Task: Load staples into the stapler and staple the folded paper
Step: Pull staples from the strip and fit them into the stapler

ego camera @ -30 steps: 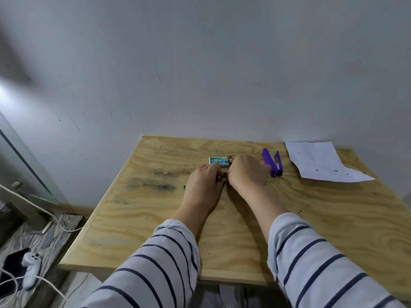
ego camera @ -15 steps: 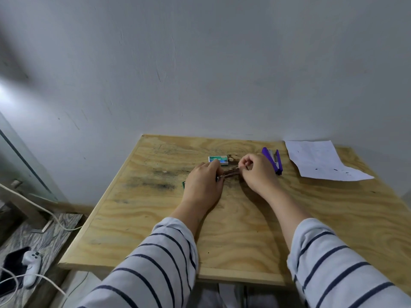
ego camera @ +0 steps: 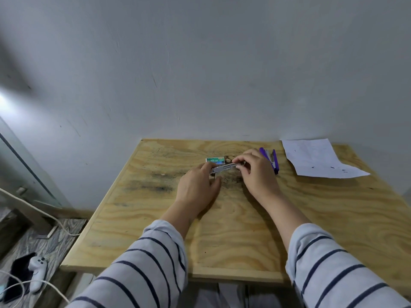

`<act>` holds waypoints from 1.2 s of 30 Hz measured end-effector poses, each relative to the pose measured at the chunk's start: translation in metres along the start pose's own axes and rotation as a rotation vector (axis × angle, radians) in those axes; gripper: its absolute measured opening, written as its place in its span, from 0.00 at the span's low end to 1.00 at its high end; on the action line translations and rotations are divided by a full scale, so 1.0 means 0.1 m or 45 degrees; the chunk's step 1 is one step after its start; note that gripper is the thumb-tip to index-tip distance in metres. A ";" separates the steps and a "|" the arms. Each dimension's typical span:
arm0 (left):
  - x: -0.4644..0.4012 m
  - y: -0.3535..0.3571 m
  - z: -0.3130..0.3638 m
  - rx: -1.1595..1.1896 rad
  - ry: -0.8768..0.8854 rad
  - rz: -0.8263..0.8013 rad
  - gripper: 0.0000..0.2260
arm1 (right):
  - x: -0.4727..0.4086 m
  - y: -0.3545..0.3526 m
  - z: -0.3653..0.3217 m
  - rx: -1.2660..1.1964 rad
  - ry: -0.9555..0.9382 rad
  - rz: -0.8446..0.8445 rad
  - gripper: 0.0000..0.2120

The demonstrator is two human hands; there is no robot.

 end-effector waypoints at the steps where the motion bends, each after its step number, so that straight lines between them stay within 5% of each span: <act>1: -0.03 -0.04 0.00 0.062 0.006 -0.022 0.16 | 0.01 -0.02 0.00 -0.012 -0.012 0.041 0.07; 7: -0.01 -0.29 0.19 0.248 0.324 0.249 0.15 | 0.05 -0.15 0.00 -0.141 -0.053 0.280 0.05; 15: -0.09 -0.18 -0.03 -0.031 -0.171 0.094 0.12 | 0.00 -0.02 0.03 0.014 -0.058 0.107 0.08; 23: -0.28 -0.15 -0.05 -0.283 -0.225 -0.272 0.10 | 0.01 0.13 0.30 -0.052 0.295 -0.132 0.11; 36: -0.02 -0.19 -0.07 -0.124 0.040 0.215 0.12 | 0.10 0.16 0.34 0.232 0.296 0.042 0.10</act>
Point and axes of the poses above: each hand's wrist, its own x-axis away from the middle knuckle, its own y-axis out of the palm, z = x × y, the point moved 7 cm from there along -x, towards the middle knuckle, and after that the axes turned 3 degrees about -y, right-handed, at the moved point
